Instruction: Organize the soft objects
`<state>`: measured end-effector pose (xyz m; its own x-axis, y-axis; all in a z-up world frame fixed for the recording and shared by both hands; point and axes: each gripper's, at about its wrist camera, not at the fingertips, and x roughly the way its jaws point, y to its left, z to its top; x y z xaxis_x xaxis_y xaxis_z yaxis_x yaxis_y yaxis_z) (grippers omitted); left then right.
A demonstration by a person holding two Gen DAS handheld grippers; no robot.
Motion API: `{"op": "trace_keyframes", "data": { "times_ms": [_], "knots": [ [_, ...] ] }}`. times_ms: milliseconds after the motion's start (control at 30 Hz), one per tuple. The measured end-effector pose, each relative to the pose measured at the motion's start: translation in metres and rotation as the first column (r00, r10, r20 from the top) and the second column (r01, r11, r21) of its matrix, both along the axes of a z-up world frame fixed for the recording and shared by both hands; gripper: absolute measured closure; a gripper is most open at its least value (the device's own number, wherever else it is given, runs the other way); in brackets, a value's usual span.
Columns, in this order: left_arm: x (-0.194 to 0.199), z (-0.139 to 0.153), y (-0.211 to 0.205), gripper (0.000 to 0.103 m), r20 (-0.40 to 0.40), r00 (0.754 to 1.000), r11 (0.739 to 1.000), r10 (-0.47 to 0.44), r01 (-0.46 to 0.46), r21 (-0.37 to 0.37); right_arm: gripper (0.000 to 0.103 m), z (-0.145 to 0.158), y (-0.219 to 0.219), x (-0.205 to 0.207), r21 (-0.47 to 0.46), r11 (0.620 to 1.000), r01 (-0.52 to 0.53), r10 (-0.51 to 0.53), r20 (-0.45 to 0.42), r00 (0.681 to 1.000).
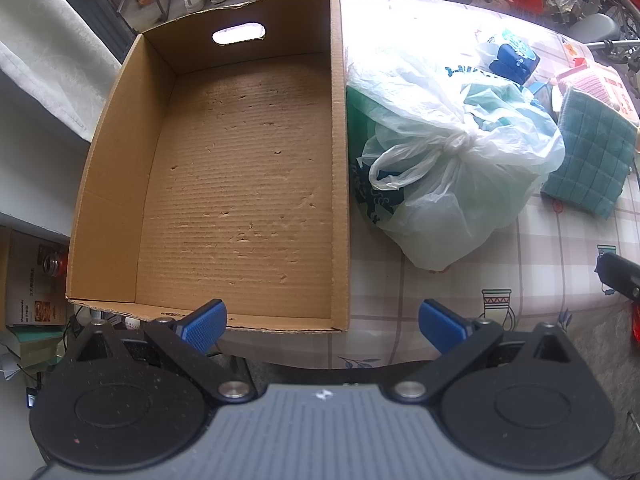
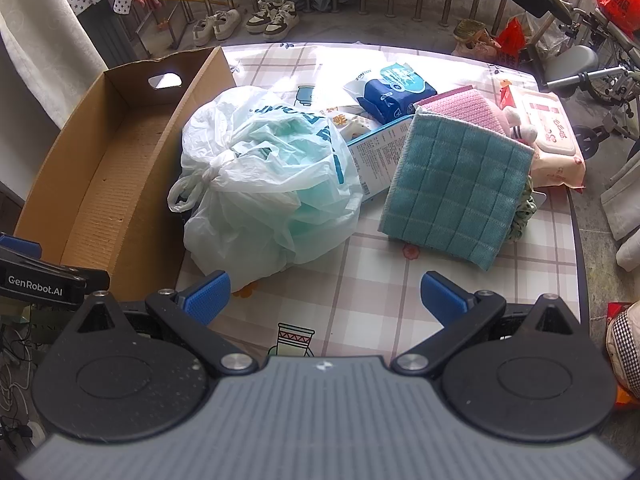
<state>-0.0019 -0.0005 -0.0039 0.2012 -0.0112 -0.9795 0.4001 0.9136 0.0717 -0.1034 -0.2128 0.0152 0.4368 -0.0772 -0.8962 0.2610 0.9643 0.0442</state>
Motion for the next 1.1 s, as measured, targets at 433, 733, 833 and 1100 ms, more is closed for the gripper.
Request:
{"op": "trace_keyframes", "data": {
  "times_ms": [433, 733, 833, 1100],
  "knots": [
    [-0.002, -0.002, 0.0, 0.001, 0.002, 1.0, 1.0, 0.0, 0.0, 0.011, 0.001, -0.002, 0.001, -0.002, 0.011, 1.0, 0.004, -0.004, -0.003, 1.0],
    [-0.004, -0.003, -0.001, 0.001, -0.005, 1.0, 1.0, 0.003, -0.003, 0.011, 0.001, -0.003, 0.001, -0.003, 0.011, 1.0, 0.005, -0.005, -0.003, 1.0],
    [-0.005, -0.004, -0.001, 0.001, -0.006, 1.0, 1.0, 0.004, -0.004, 0.013, 0.001, -0.004, 0.0, -0.004, 0.016, 1.0, 0.005, -0.005, -0.002, 1.0],
    [-0.006, -0.002, -0.006, 0.001, 0.011, 1.0, 1.0, 0.0, 0.0, 0.008, 0.001, -0.006, -0.009, -0.008, 0.047, 0.999, 0.022, -0.022, 0.009, 1.0]
  ]
}}
